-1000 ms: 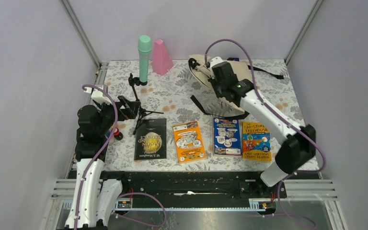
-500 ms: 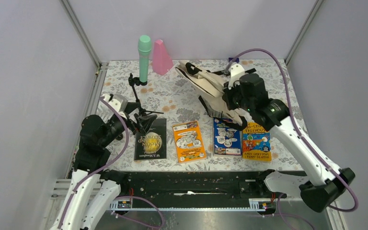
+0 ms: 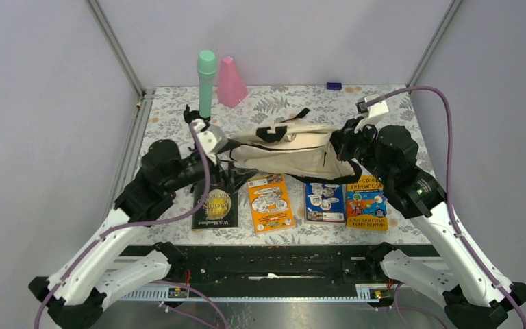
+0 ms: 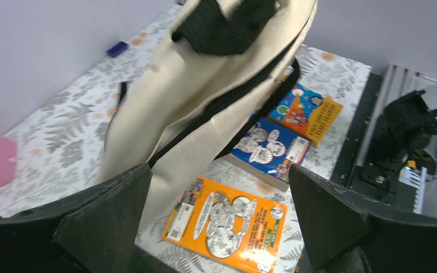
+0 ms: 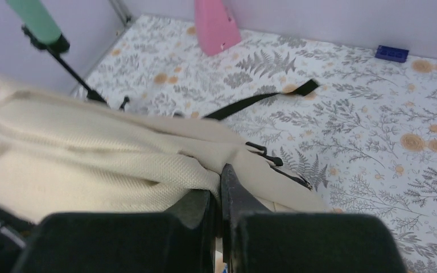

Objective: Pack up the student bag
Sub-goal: Pick up the student bag at the center of the board, then place the student bag at the center of the board.

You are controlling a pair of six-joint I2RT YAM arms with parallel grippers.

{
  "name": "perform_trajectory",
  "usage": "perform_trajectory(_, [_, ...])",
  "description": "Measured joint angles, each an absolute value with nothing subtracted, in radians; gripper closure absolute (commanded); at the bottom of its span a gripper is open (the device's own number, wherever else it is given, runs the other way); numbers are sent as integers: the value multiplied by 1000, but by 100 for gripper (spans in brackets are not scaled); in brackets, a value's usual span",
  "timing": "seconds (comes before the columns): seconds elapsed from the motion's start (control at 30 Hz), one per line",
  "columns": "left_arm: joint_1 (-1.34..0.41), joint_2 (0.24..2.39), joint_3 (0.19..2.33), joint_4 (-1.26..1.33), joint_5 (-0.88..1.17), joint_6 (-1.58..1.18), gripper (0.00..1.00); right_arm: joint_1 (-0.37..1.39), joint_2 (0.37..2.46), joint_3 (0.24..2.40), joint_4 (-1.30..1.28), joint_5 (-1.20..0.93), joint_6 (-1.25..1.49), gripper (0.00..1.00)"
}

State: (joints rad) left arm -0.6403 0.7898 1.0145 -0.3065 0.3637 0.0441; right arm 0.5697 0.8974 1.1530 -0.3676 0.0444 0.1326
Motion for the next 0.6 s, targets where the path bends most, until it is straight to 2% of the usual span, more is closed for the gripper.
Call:
perform_trajectory(0.3, [-708,970,1119,-290,397,13,1,569,846,1097,-224,250,317,100])
perform_trajectory(0.6, [-723,1005,1152,-276,397,47,1,569,773,1022,-167,274,424,100])
